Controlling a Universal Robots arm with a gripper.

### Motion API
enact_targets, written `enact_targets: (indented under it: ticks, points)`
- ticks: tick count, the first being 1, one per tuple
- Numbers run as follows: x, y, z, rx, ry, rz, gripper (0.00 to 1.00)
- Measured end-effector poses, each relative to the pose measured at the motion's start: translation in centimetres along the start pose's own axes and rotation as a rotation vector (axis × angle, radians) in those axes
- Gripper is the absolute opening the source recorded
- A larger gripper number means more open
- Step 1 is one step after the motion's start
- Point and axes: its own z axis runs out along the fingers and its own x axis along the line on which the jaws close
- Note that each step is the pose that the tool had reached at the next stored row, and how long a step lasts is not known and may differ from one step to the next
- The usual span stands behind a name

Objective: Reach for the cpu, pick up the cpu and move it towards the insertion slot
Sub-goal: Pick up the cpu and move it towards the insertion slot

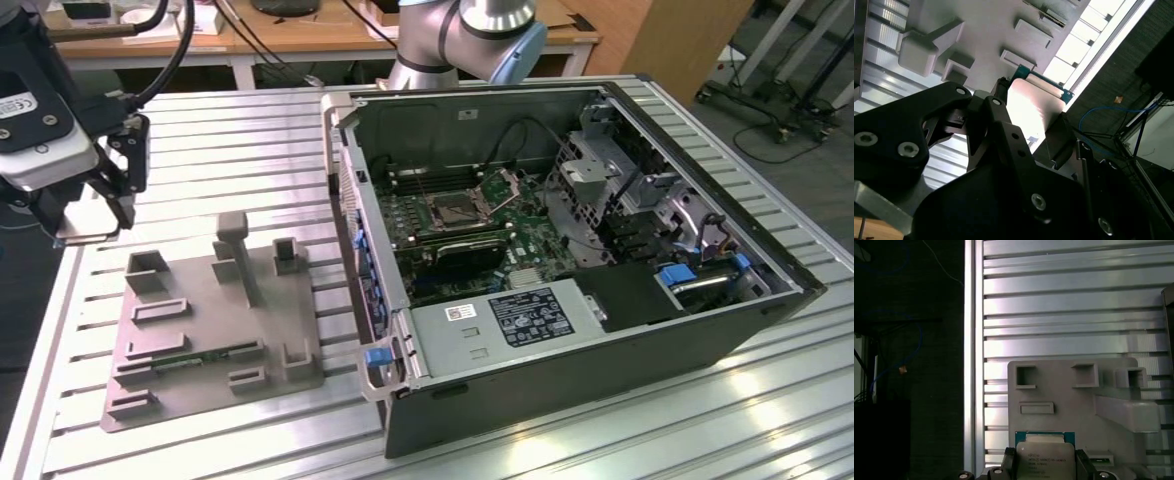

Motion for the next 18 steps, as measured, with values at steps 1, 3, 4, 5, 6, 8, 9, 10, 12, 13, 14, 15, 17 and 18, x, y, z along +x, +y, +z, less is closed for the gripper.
enact_targets:
  ticks: [1, 3, 4, 5, 6, 8, 9, 10, 12, 13, 14, 15, 17, 18]
  points:
    - [0.0, 0.0, -0.04, 0.0001, 0.0001, 0.0, 0.54]
    - [0.0, 0.01, -0.13, 0.0, -0.0001, 0.0, 0.54]
    - [0.0, 0.01, -0.2, 0.0, 0.0, 0.0, 0.54]
    - [0.0, 0.02, -0.26, 0.0, 0.0, 0.0, 0.54]
    - [0.0, 0.03, -0.34, 0.0, 0.0, 0.0, 0.54]
    - [0.0, 0.03, -0.48, 0.0, 0.0, 0.0, 0.54]
    - [0.0, 0.04, -0.55, 0.0, 0.0, 0.0, 0.54]
    - [0.0, 0.04, -0.6, -0.0001, -0.0001, 0.0, 0.54]
    - [0.0, 0.06, -0.78, 0.0, 0.0, 0.0, 0.54]
    - [0.0, 0.07, -0.88, 0.0001, 0.0001, 0.0, 0.54]
    - [0.0, 0.07, -0.97, 0.0, -0.0001, 0.0, 0.54]
    - [0.0, 0.08, -1.08, 0.0, 0.0, 0.0, 0.54]
    - [0.01, 0.1, -1.34, 0.0, 0.0, 0.0, 0.54]
    - [0.01, 0.11, -1.46, 0.0, 0.0, 0.0, 0.54]
